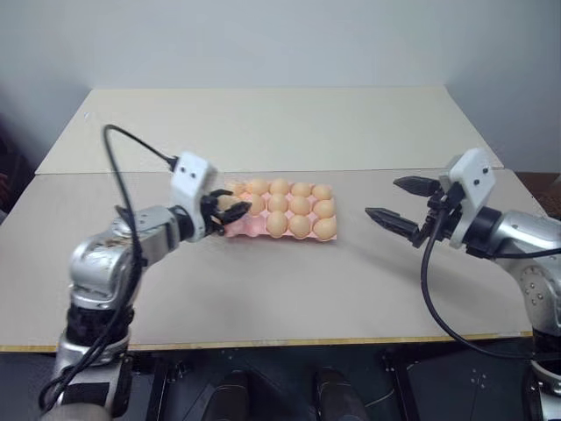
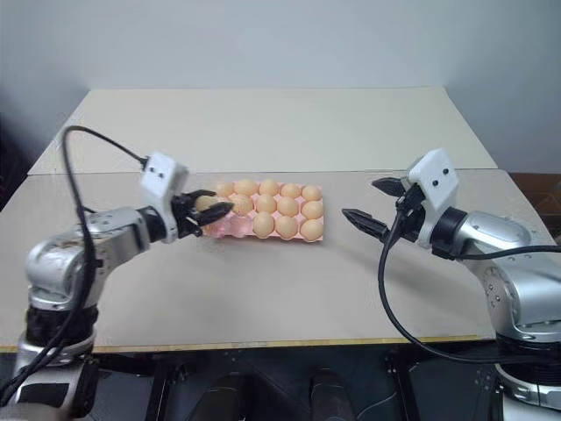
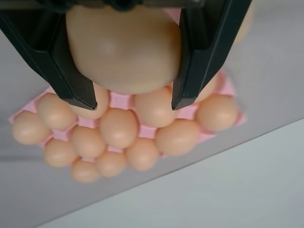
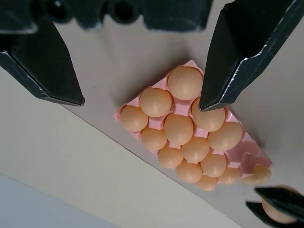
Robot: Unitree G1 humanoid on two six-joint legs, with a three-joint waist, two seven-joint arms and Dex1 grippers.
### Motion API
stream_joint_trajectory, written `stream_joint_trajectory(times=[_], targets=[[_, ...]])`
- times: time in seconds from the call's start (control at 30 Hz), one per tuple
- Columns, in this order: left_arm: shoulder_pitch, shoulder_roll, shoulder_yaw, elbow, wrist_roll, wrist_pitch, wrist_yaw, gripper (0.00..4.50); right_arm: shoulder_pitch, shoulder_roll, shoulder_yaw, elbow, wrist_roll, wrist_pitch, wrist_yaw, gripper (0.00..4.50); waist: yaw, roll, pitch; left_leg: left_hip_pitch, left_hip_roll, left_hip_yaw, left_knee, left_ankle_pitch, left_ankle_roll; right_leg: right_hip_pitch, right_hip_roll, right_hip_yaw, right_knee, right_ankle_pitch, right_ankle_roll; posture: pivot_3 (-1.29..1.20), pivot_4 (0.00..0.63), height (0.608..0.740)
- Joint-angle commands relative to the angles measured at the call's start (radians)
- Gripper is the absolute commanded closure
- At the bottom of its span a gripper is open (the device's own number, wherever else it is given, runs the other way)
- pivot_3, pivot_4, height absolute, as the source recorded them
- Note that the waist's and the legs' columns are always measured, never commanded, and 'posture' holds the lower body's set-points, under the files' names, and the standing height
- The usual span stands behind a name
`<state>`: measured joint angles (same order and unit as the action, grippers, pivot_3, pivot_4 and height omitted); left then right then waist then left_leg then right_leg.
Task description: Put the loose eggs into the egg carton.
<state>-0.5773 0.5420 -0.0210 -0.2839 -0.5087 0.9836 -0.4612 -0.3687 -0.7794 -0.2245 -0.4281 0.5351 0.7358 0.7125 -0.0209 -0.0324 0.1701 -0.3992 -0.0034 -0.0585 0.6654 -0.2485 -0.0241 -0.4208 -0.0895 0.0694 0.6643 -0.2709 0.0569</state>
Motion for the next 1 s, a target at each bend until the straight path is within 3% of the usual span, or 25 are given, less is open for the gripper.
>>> stream_joint_trajectory(times=[0.03,0.07,0.1,0.27,0.43,0.57,0.73,1.0], targets=[[-0.046,-0.016,-0.044,0.050,0.040,-0.081,-0.046,2.15,0.000,-0.001,-0.054,-0.050,0.021,-0.019,-0.021,0.00,0.000,0.000,0.000,0.000,0.000,0.000,0.000,0.000,0.000,0.000,0.000,0.000,0.000,0.000,0.000,0.00,0.150,0.740],[-0.057,-0.024,-0.060,0.077,0.055,-0.094,-0.050,2.15,0.004,-0.001,-0.058,-0.052,0.021,-0.020,-0.024,0.00,0.001,0.000,0.000,0.000,0.000,0.000,0.000,0.000,0.000,0.000,0.000,0.000,0.000,0.000,0.000,0.00,0.150,0.740],[-0.065,-0.029,-0.070,0.100,0.066,-0.109,-0.056,1.48,0.005,0.000,-0.060,-0.054,0.020,-0.020,-0.028,0.00,0.003,0.000,0.000,0.000,0.000,0.000,0.000,0.000,0.000,0.000,0.000,0.000,0.000,0.000,0.000,0.00,0.150,0.740],[-0.102,-0.042,-0.089,0.161,0.101,-0.171,-0.099,0.05,0.006,0.014,-0.079,-0.077,0.036,-0.001,-0.061,0.00,0.003,0.000,0.000,-0.001,0.000,0.000,0.001,0.000,0.000,0.000,0.000,0.000,0.000,0.000,0.000,0.00,0.150,0.740],[-0.113,-0.005,-0.024,0.136,0.096,-0.187,-0.121,0.02,0.011,0.013,-0.090,-0.090,0.062,0.005,-0.079,0.00,0.002,0.000,0.000,-0.001,0.000,0.000,0.002,0.000,0.000,0.000,0.000,0.000,0.000,0.000,0.000,0.00,0.150,0.740],[-0.070,0.084,0.093,0.066,0.045,-0.204,-0.185,0.02,0.017,0.004,-0.089,-0.076,0.064,-0.006,-0.063,0.00,-0.002,0.000,0.000,-0.001,0.000,-0.001,0.002,0.000,0.000,0.000,0.001,0.000,0.000,0.000,0.000,0.00,0.150,0.740],[0.120,0.241,0.372,-0.016,-0.092,-0.221,-0.339,0.02,0.034,-0.016,-0.100,-0.052,0.069,-0.032,-0.011,0.00,-0.022,0.000,0.000,-0.001,0.001,0.000,0.001,0.000,0.001,-0.001,0.001,0.000,0.000,0.000,0.000,0.00,0.150,0.740],[0.480,0.344,0.654,-0.018,-0.190,-0.282,-0.566,0.02,0.042,-0.036,-0.107,-0.012,0.080,-0.072,0.059,0.00,-0.022,0.000,0.000,0.000,0.002,0.000,0.002,0.000,0.001,0.000,0.001,0.000,-0.001,0.000,0.000,0.00,0.150,0.740]])
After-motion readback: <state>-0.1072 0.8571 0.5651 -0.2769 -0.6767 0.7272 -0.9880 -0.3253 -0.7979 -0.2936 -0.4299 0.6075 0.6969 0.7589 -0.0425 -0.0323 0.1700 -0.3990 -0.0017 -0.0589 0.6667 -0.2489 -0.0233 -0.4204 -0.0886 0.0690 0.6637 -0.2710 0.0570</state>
